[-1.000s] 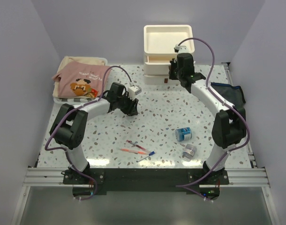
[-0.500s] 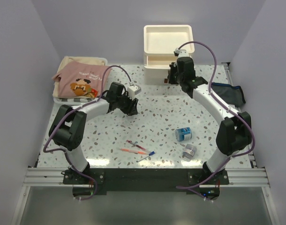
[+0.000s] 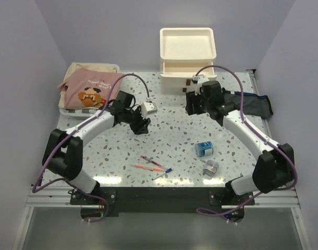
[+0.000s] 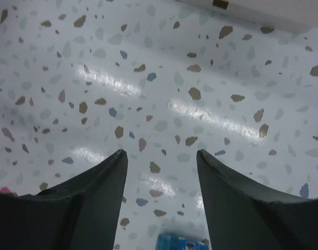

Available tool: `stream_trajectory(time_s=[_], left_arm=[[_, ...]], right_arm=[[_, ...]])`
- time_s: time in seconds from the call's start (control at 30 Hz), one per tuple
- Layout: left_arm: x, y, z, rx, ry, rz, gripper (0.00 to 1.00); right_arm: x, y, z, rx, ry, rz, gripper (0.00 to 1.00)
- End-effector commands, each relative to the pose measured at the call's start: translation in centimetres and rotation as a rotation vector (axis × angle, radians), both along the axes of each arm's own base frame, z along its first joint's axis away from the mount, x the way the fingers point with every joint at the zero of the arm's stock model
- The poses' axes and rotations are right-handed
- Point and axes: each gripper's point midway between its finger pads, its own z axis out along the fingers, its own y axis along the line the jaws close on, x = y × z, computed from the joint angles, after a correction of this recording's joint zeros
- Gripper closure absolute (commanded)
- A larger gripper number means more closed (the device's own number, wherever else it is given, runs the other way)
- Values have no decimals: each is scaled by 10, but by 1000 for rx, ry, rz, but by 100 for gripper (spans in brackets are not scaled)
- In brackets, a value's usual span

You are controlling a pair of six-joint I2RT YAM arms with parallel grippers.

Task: Sort the stationery into containers
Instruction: Open the drawer in the storage box, then move the pen to the center of the board.

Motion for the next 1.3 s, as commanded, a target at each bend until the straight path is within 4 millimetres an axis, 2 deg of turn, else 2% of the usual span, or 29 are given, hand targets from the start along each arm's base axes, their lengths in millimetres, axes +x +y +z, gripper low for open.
stream_trajectory(time_s=[0.0,0.07,0.1,0.13,0.2,0.3,0.43,0.57,0.7,0.9,1.2,1.23,1.27], left_arm=[[-50,4,0,76,0,-292,40],[-59,6,-14,140,12,-316,35],[-66,-3,-18,150,1,-351,25],[-70,-5,-23,171,-5,-364,25],[-81,-16,-31,180,-17,-385,27],[-83,-25,-36,163,-31,-384,30],[-88,-31,-52,186,1,-405,38],[-97,-37,-67,186,-8,-419,41],[-107,-38,-73,191,-6,-440,45],[-122,-38,-77,187,-11,-446,45],[-140,-35,-105,209,7,-449,49],[-141,-34,-108,217,10,-445,51],[-142,-34,-109,217,17,-451,58]], right_arm=[[-34,-13,-13,-101,-7,124,26],[-35,-19,-15,-112,-25,104,23],[-34,-23,-9,-120,-49,86,22],[-33,-23,-7,-119,-60,79,22],[-33,-25,1,-111,-88,76,22],[-33,-28,9,-109,-126,74,22],[-29,-43,19,-128,-152,26,22],[-20,-62,32,-135,-186,-33,22],[-16,-69,39,-130,-202,-57,22],[-20,-73,33,-124,-194,-68,22],[-30,-84,26,-136,-181,-87,22],[-30,-84,26,-135,-184,-88,22],[-30,-85,25,-134,-184,-90,22]])
